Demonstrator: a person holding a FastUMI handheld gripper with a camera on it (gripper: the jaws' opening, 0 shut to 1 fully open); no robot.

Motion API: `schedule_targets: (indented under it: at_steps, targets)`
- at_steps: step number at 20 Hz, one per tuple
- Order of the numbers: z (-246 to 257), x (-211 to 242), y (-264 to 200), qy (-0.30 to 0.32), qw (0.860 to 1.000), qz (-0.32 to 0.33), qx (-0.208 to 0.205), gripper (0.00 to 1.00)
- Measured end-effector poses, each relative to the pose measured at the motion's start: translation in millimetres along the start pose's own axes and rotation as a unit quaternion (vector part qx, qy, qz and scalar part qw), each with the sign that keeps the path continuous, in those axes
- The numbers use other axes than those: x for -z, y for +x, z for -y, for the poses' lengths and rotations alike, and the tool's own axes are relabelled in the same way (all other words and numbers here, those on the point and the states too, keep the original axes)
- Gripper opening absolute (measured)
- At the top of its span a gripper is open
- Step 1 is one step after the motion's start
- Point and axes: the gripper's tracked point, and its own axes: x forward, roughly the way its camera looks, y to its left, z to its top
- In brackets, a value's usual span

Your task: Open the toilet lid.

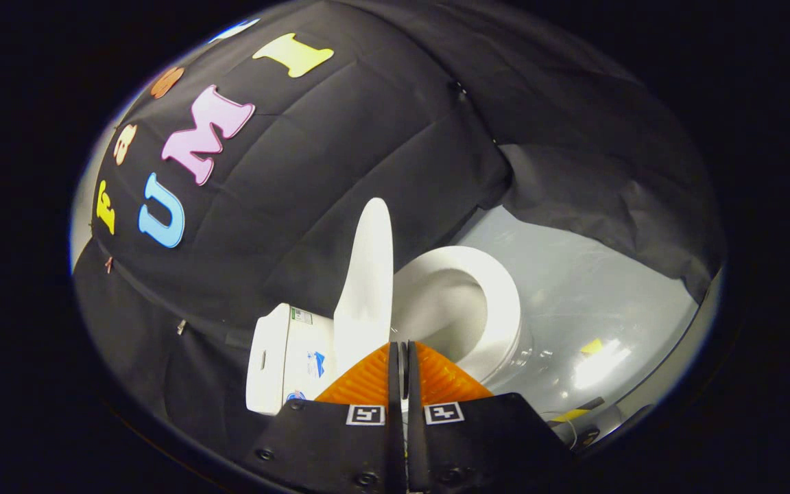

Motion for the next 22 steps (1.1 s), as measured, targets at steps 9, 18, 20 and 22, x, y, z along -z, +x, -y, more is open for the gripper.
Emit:
schedule_targets:
  at_steps: [9,18,20,22]
  targets:
    - [-78.5,3.1,-24.7,-0.071,0.996,0.035,0.050,0.07]
    - [-148.3,15.2,-35.9,-0.152,0.984,0.069,0.068,0.07]
    - [-164.0,19.5,-37.1,-0.166,0.981,0.074,0.066,0.07]
    - [-180.9,24.8,-37.5,-0.179,0.978,0.079,0.066,0.07]
